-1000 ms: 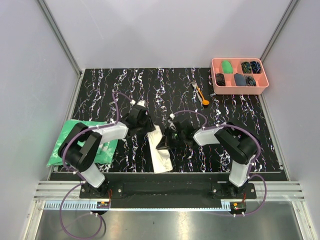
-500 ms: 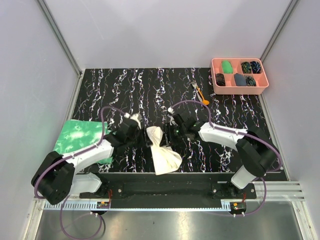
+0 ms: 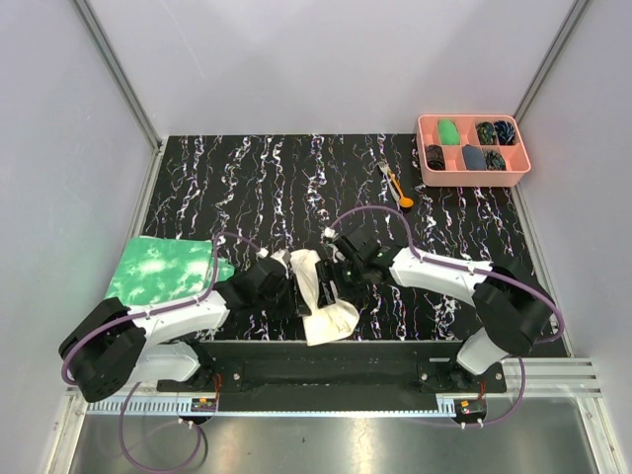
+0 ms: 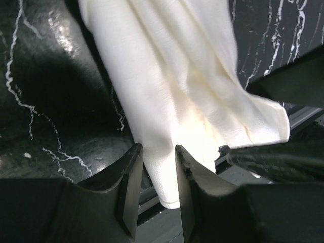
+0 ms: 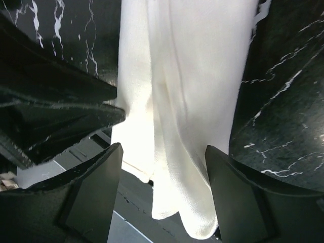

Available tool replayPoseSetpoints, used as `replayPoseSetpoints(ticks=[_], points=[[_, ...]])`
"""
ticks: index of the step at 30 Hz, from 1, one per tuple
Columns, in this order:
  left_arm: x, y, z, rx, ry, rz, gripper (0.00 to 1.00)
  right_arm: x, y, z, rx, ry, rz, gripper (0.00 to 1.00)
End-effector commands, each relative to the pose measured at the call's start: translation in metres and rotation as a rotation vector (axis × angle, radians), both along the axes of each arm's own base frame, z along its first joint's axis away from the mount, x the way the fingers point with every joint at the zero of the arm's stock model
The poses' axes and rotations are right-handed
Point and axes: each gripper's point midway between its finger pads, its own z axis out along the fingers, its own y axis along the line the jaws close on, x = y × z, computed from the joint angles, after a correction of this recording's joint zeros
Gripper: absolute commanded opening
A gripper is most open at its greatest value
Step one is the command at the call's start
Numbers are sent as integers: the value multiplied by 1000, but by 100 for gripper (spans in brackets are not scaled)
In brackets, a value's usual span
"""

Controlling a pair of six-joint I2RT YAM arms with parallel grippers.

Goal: Fold the napkin into a case and place the utensils inside
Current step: Smooth out the smaller rectangle-folded napkin at the center of the board.

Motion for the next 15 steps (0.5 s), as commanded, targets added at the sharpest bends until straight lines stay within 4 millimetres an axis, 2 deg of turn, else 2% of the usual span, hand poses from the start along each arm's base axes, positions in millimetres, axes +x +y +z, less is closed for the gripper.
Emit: replayPoseSetpoints(ticks=[1, 4, 6, 7, 9, 11, 15], points=[[5, -3, 4, -33, -19, 52, 32, -13, 0, 2, -30, -31, 41, 76], [2, 1, 1, -28, -15, 62, 31, -21, 2, -1, -56, -36, 49, 74], [0, 2, -2, -25, -12, 61, 31, -24, 4, 0, -58, -40, 50, 67], [0, 1, -2, -32, -11, 60, 28, -24, 5, -1, -62, -45, 47, 66], [-2, -2, -2, -38, -10, 49, 25, -22, 5, -2, -81, -56, 27, 57], [-3, -3, -3, -41, -9, 53, 20, -21, 6, -4, -86, -55, 25, 53], [-7, -4, -3, -56, -8, 50, 17, -21, 6, -8, -124, -65, 21, 52]])
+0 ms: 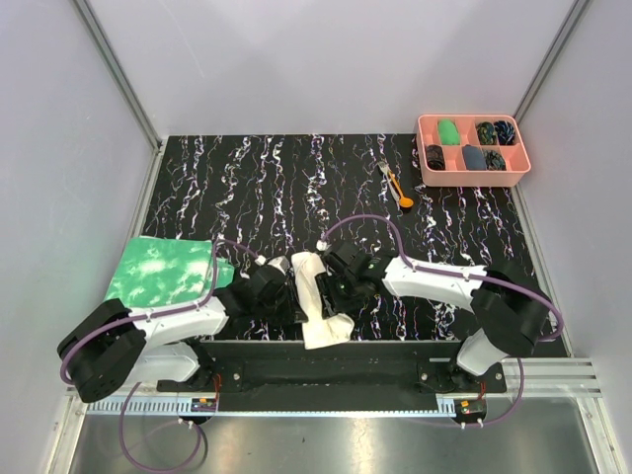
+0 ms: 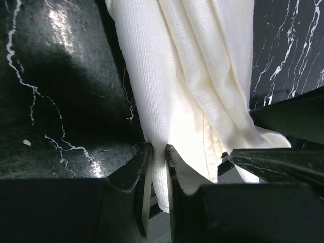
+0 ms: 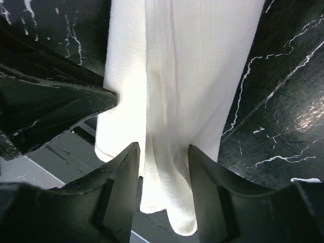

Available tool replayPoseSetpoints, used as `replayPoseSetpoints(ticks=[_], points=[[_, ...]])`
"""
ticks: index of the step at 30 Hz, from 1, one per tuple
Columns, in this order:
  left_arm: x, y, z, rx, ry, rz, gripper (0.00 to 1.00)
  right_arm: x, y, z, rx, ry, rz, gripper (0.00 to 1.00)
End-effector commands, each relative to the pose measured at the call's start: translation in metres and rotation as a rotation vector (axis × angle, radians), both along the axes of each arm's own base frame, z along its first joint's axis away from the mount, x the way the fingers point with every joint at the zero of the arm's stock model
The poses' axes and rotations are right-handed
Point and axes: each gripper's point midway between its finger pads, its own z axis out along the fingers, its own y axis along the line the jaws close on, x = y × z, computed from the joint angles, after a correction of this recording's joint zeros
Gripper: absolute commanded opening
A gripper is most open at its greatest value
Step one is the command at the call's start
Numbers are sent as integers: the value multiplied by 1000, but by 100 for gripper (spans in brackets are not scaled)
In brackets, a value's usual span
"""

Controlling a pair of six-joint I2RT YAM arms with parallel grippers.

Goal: Fold the napkin into a case and place the utensils inside
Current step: Smooth out the smaller rectangle-folded napkin at the center of the board.

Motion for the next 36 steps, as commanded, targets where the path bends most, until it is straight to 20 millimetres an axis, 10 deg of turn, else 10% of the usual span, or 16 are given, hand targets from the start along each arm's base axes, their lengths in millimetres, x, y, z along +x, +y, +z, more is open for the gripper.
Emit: replayPoseSetpoints(ticks=[1, 8, 15, 25, 36], points=[[5, -8, 10, -57, -46, 16, 16, 4, 4, 2, -36, -39, -16, 53], [6, -14, 14, -84, -60, 14, 9, 6, 7, -2, -92, -66, -16, 42], [20, -25, 19, -86, -94, 17, 4, 25, 14, 20, -83, -137, -67, 0], [45, -44, 20, -68, -140, 27, 0, 41, 33, 36, 17, -67, -130, 0], [37, -40, 9, -68, -111, 15, 0, 36, 37, -7, 75, -2, -249, 0]])
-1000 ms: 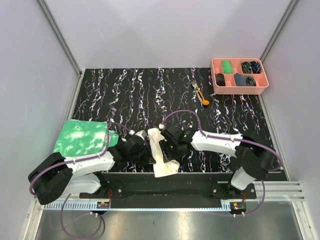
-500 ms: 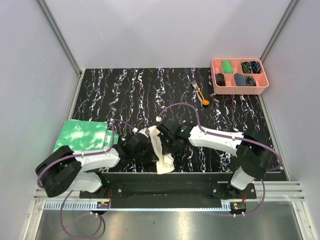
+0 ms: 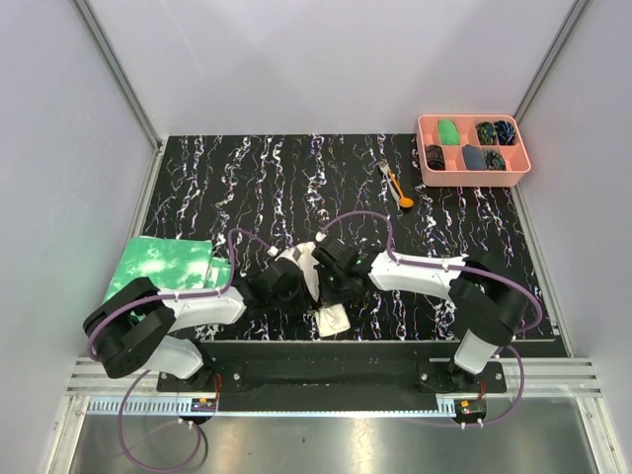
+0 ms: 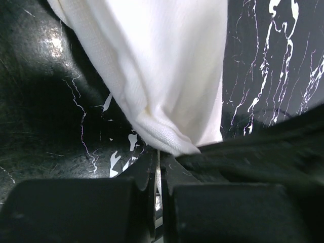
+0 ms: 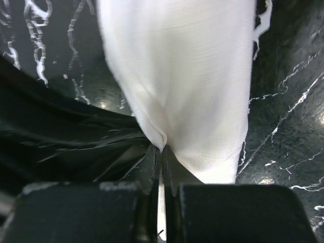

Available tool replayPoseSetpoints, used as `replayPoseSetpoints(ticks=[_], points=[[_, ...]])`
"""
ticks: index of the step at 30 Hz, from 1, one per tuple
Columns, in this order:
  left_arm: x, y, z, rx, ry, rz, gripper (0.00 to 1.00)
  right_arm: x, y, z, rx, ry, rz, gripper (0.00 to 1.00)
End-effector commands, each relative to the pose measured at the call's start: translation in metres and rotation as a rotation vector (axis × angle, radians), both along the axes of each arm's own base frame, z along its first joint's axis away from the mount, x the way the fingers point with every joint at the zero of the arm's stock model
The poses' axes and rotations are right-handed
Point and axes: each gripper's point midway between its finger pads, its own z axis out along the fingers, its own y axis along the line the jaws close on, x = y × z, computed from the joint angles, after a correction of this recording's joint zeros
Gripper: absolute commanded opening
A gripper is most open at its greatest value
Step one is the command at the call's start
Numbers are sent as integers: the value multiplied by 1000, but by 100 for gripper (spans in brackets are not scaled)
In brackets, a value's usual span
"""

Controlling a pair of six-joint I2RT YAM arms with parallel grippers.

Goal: Fold the napkin into a case and place the utensils inside
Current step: Smooth out the smaller rectangle-folded napkin at the center of the board.

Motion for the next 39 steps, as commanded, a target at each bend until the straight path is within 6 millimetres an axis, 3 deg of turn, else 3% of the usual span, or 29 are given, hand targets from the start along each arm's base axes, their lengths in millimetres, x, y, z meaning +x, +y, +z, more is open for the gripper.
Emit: replayPoseSetpoints(ticks=[1, 9, 12, 16, 20, 21, 26, 27, 34, 39], points=[[5, -6, 8, -44, -49, -3, 1, 6, 7, -5, 66, -7, -74, 0], [-6, 8, 18, -36, -62, -31, 22, 7, 2, -25, 79, 5, -113, 2], [4, 22, 37, -23, -114, -5, 25, 8, -3, -25, 80, 1, -119, 5], [40, 39, 74, -93, -196, 70, 25, 7, -6, -22, 91, -6, -119, 8], [74, 26, 105, -145, -260, 60, 19, 6, -7, -20, 94, -7, -115, 10], [79, 24, 96, -126, -233, 53, 18, 6, -7, -19, 97, -7, -116, 10], [102, 8, 92, -131, -234, 30, 15, 10, -9, -13, 111, -18, -120, 13], [106, 7, 82, -118, -216, 31, 15, 9, -10, -12, 113, -18, -121, 13], [117, -3, 59, -88, -159, 11, 10, 10, -10, -5, 136, -20, -118, 15], [126, 7, 33, -15, -145, 15, 7, 7, -7, 1, 162, -6, -94, 30]])
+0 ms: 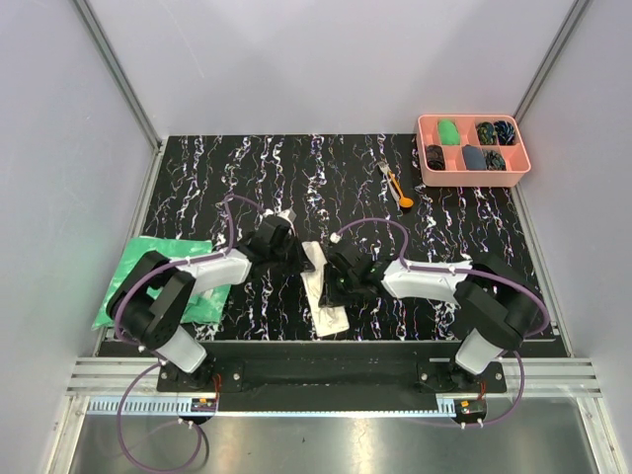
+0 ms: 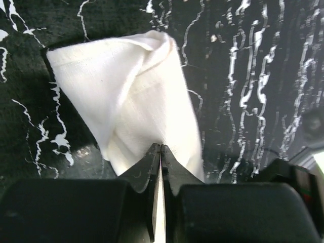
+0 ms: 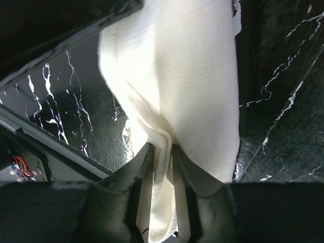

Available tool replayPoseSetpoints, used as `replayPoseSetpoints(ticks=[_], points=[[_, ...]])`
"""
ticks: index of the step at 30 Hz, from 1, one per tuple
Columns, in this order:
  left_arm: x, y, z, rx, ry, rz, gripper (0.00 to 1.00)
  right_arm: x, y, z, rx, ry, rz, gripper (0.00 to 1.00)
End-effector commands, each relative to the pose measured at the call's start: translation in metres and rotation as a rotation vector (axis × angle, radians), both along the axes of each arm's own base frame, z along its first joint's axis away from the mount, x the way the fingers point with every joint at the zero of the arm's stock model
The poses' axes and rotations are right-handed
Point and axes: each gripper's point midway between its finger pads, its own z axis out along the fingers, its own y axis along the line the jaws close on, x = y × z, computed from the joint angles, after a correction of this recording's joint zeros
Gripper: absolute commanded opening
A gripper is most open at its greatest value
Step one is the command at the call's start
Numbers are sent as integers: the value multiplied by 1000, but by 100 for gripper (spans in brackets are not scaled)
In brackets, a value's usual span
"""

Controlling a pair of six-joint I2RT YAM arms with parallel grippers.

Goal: Fold the napkin into a case and place the utensils inside
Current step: Smooth out the smaller rectangle-folded napkin at the center of the board.

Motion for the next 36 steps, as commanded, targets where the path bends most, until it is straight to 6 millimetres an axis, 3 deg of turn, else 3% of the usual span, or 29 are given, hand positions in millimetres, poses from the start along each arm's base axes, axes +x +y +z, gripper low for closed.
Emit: replayPoseSetpoints(ticks=[1, 5, 9, 13, 20, 25, 27, 31, 36], points=[[26, -3, 5, 19, -87, -28, 5, -2, 3, 17, 55, -7, 28, 32], [34, 7, -3, 78, -113, -52, 2, -1, -2, 36, 115, -14, 31, 46], [38, 16, -7, 117, -129, -78, 1, 10, -10, 68, 205, -51, 39, 60], [40, 20, -14, 134, -111, -88, 0, 17, -14, 78, 238, -58, 45, 62], [41, 22, -19, 140, -108, -89, 0, 14, -13, 68, 242, -31, 41, 57], [42, 23, -19, 141, -112, -87, 0, 4, -12, 57, 274, 12, 42, 38], [42, 23, -19, 137, -112, -84, 0, 3, -3, 60, 337, 20, 44, 38], [44, 21, -17, 133, -117, -84, 0, -14, 9, 40, 346, 72, 64, 34], [48, 17, -5, 121, -128, -93, 2, -15, 12, 12, 342, 114, 1, 33]])
